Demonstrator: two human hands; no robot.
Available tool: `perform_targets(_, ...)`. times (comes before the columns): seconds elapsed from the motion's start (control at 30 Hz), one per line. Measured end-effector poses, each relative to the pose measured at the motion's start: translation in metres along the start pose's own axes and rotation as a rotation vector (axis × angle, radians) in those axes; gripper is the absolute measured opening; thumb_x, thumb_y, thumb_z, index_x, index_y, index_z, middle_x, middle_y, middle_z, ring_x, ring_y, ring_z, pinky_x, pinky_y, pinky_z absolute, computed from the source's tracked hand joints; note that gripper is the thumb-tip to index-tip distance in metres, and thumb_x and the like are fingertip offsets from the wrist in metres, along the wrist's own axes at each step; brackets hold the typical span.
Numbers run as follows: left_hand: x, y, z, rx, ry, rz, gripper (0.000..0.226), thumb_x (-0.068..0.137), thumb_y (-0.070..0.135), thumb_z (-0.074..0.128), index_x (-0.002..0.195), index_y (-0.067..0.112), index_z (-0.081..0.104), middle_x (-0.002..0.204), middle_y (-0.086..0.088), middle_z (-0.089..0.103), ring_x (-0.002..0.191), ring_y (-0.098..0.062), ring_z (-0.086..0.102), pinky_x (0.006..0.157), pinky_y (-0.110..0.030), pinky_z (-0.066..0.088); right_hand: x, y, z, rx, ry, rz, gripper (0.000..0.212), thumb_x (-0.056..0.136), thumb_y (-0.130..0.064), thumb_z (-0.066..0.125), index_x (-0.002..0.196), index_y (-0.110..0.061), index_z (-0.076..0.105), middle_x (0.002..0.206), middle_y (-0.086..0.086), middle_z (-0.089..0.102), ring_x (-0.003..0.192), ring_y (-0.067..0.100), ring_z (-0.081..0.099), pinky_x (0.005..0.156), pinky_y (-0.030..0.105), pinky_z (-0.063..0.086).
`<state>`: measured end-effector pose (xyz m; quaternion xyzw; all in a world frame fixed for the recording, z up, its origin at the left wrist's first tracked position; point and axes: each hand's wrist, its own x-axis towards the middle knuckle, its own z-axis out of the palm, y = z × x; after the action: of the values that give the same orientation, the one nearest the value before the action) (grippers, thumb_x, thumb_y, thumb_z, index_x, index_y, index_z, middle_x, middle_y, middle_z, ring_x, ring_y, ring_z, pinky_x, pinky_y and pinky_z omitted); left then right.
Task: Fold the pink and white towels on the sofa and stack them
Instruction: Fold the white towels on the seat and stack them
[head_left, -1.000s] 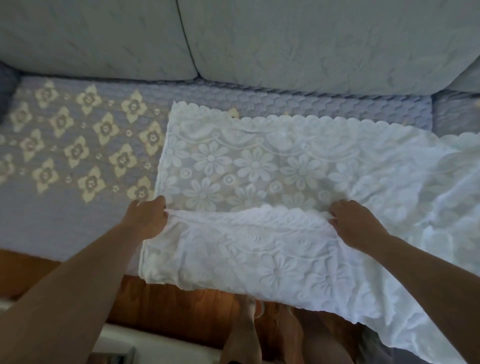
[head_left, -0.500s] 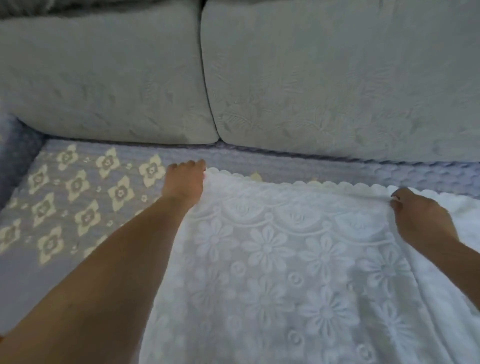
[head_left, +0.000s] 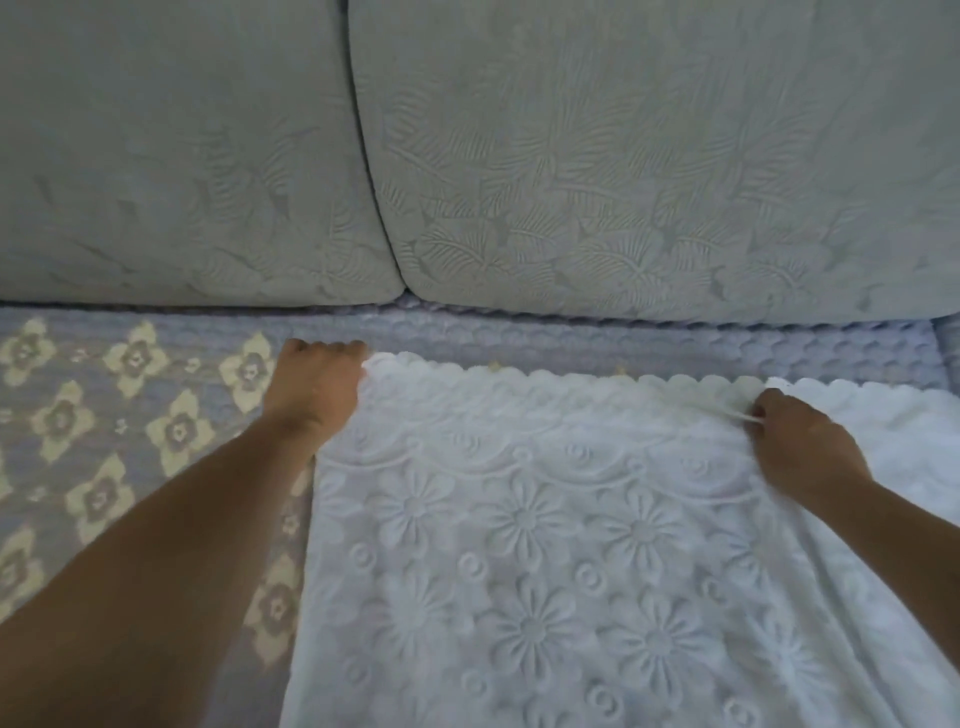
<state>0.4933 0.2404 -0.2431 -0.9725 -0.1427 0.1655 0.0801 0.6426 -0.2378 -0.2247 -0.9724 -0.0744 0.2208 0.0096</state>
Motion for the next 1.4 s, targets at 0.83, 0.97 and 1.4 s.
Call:
perform_targets(0.83, -0.074, 0.338, -0.073, -0.108, -0.383, 0.124, 0.061, 0.095, 0.036, 0.051, 0.150, 0.036, 0.023, 0.142, -0.010, 0.033, 0.118, -0.033, 0.048, 0.086, -0.041, 0.048, -0.038, 0.241, -0.032, -0.210, -0.582, -0.148, 0.034, 0.092, -0.048, 0.058, 0.122, -0.034, 0.054, 0.120, -0.014, 0.063, 0.117, 0.013, 0.057, 0.114, 0.040, 0.024)
perform_targets(0.97, -0.068, 0.369, -0.103, -0.035, -0.321, 0.059, 0.040, 0.096, 0.032, 0.047, 0.134, 0.022, 0.047, 0.122, -0.007, 0.047, 0.111, -0.027, 0.051, 0.080, -0.038, 0.047, -0.051, 0.309, -0.020, -0.217, -0.353, -0.074, 0.047, 0.088, -0.051, 0.059, 0.130, -0.029, 0.054, 0.126, -0.003, 0.056, 0.118, 0.020, 0.055, 0.105, 0.039, 0.040)
perform_targets(1.4, -0.025, 0.452, -0.122, -0.184, -0.250, 0.298, 0.029, 0.097, 0.019, 0.051, 0.125, 0.020, 0.059, 0.127, -0.005, 0.048, 0.095, -0.028, 0.065, 0.080, -0.042, 0.054, -0.084, 0.317, 0.021, -0.298, -0.271, -0.312, 0.041, 0.087, -0.052, 0.063, 0.116, -0.023, 0.060, 0.115, 0.003, 0.054, 0.108, 0.026, 0.051, 0.095, 0.043, 0.039)
